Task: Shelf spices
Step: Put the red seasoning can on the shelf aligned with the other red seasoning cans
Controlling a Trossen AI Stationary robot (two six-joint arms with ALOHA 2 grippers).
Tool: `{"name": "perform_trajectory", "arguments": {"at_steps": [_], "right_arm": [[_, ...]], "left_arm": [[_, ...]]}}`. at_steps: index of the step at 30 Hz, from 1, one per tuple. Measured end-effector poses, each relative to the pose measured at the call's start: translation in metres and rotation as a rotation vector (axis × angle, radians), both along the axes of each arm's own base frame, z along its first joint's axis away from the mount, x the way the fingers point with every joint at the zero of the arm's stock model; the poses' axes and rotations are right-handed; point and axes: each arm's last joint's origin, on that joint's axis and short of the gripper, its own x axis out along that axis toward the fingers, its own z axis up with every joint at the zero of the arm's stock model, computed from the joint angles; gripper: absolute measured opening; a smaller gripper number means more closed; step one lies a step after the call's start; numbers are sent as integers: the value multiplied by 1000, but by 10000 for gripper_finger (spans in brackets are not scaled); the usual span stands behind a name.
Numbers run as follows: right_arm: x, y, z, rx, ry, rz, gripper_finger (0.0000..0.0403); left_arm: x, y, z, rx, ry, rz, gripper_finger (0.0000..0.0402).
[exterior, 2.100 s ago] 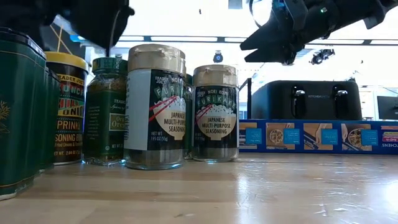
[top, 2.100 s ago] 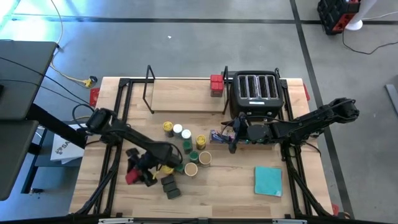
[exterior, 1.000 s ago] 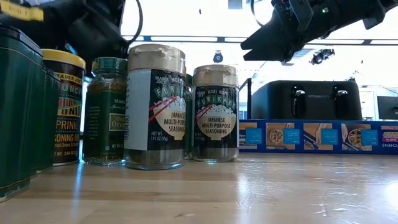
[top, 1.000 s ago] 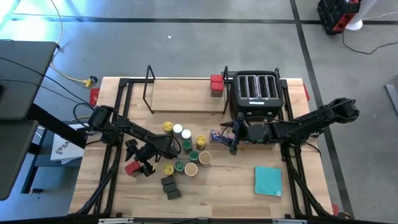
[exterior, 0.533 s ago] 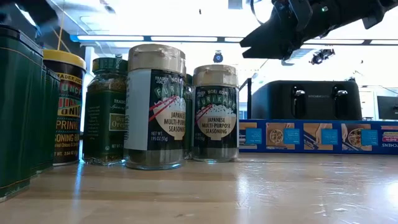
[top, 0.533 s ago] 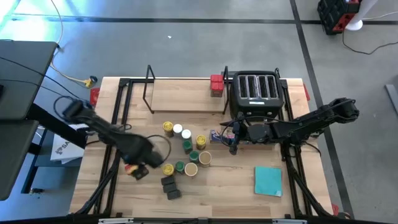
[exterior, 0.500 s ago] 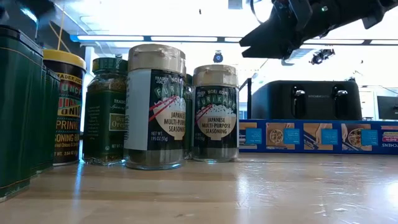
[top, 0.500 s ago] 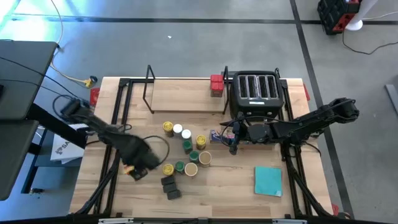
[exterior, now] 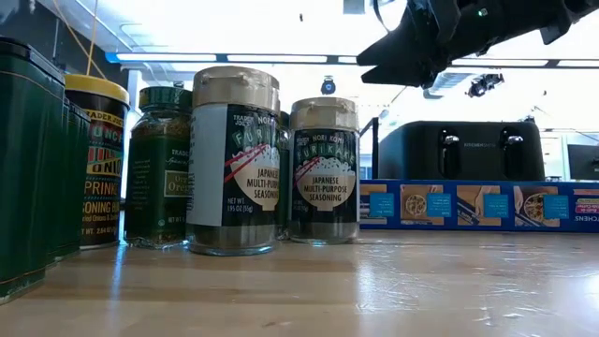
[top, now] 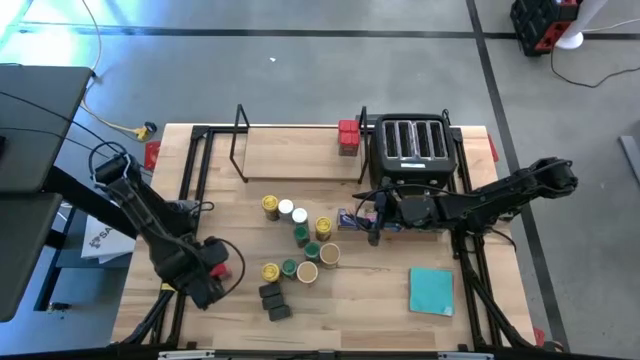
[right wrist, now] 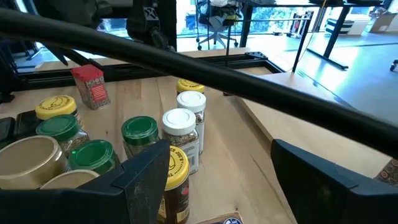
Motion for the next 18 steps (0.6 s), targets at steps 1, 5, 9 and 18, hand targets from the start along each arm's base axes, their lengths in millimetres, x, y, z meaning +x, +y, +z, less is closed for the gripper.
{"name": "perform_trajectory", "arguments": {"at_steps": [1, 5, 9, 18], "right_arm": [[0, 0, 0, 3, -3, -2, 275], [0, 0, 0, 16, -7, -5, 275], [0, 0, 0, 16, -7, -5, 275], [0, 0, 0, 22, -3, 21, 275]], "left_arm": [[-1, 0, -4, 5, 5, 0, 288], [-1, 1, -17, -4, -20, -23, 291], [1, 4, -30, -11, -35, -19, 292], [4, 13, -39, -39, 15, -24, 271]]}}
